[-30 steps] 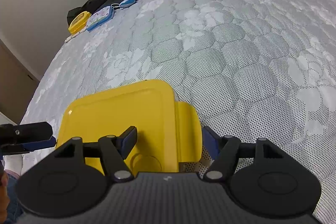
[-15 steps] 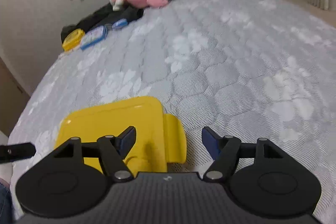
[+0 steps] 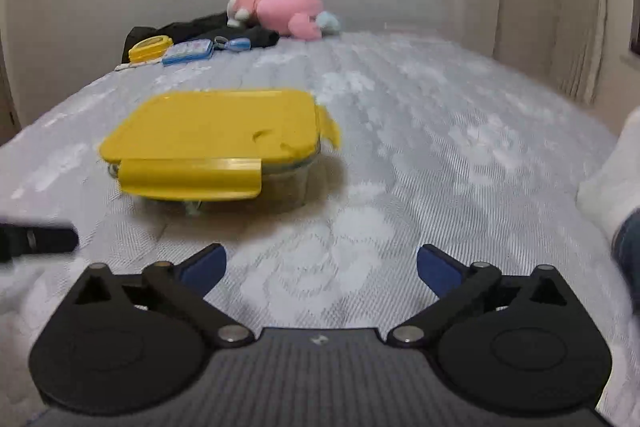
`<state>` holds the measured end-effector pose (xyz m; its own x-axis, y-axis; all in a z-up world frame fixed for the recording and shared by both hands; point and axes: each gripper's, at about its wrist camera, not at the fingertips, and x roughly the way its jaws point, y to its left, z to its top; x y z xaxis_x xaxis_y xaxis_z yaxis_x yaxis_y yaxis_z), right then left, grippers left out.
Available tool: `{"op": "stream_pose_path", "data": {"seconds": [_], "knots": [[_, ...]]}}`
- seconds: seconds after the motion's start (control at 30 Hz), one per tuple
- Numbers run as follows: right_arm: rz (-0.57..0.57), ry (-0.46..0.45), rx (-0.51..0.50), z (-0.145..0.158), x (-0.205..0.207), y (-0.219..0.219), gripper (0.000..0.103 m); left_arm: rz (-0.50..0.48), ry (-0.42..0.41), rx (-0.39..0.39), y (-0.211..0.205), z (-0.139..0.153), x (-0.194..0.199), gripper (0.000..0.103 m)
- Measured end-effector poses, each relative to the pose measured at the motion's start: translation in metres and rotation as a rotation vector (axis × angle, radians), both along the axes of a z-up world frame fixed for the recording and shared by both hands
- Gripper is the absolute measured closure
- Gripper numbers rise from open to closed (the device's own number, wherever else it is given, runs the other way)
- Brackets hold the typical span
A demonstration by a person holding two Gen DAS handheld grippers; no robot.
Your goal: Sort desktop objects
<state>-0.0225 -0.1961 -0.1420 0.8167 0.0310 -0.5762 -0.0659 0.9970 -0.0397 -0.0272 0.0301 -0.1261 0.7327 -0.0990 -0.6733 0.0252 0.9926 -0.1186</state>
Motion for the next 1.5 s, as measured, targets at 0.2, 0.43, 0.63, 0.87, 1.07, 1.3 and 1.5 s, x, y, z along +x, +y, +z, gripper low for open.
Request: {"op": "stream_pose_path", "data": {"seconds": [0.2,0.43,0.63,0.87,1.07,1.3,1.5], "knots": [[-0.027,0.026,0.051,-0.005,0.008,-0.003,0.000,0.026,0.028,0.000,0.000,-0.008,0.008,0.000],[0.007,0.010,0.057,-0.004,0.004,0.003,0.000,0.012,0.026,0.060,-0.007,-0.012,0.008,0.000],[0.035,0.027,0.038,-0.007,0.003,0.007,0.000,0.018,0.041,0.045,-0.008,-0.014,0.007,0.000],[-0.006,0.069,0.072,-0.011,0.007,0.002,0.000,0.025,0.048,0.036,-0.008,-0.016,0.008,0.000],[-0.021,0.085,0.080,-0.014,0.009,-0.001,0.000,0.024,0.058,0.028,-0.008,-0.017,0.010,0.000],[0.006,0.085,0.064,-0.015,0.008,0.003,0.000,0.018,0.080,0.026,-0.011,-0.019,0.012,0.000],[0.013,0.089,0.050,-0.014,0.008,0.006,0.000,0.036,0.092,0.040,-0.011,-0.021,0.014,0.000]]}}
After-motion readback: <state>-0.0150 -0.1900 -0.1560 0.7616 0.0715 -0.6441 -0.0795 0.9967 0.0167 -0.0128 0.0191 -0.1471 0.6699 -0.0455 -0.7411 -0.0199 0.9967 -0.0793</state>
